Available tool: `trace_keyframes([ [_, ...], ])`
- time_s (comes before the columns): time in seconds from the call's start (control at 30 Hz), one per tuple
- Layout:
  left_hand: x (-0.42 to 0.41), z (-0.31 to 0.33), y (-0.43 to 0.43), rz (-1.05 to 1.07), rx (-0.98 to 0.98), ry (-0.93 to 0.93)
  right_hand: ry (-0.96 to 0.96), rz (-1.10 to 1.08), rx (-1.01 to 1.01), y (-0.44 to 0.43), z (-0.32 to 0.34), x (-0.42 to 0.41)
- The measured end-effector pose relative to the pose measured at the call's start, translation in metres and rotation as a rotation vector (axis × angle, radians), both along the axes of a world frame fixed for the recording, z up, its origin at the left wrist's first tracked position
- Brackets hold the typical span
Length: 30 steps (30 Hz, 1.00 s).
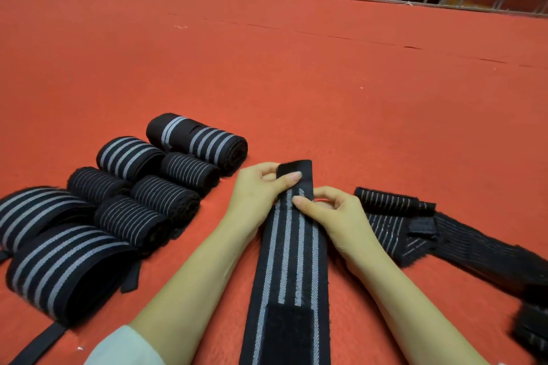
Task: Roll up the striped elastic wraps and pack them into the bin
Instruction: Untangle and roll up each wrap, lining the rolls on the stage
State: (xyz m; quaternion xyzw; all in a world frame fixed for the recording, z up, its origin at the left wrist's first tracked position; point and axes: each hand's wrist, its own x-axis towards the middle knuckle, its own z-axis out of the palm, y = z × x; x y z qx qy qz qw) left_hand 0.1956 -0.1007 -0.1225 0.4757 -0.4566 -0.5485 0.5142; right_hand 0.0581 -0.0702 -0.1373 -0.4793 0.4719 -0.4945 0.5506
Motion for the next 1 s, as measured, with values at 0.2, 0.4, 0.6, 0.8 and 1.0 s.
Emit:
trace_keyframes([
  [0.2,-0.0013,0.0012,-0.0036,-0.018,0.002,0.108,0.027,0.030,0.020,-0.0034,-0.0009,-0.0040],
  [0.4,-0.0029,0.0033,-0.0046,-0.021,-0.079,0.053,0.143,0.012,-0.031,-0.0055,-0.0020,-0.0003],
  [0.6,-0.0029,0.0007,-0.0035,-0.088,-0.084,-0.035,0.249,-0.054,-0.163,-0.0019,-0.0026,-0.0001],
  [0.8,0.0005,0.0004,-0.0042,-0.044,-0.136,-0.089,0.119,0.008,-0.073,-0.0034,-0.0006,-0.0023],
  [1.0,0.0010,0.0021,-0.0044,-0.039,-0.160,-0.087,0.002,0.157,0.112,-0.0016,-0.0025,-0.0049],
])
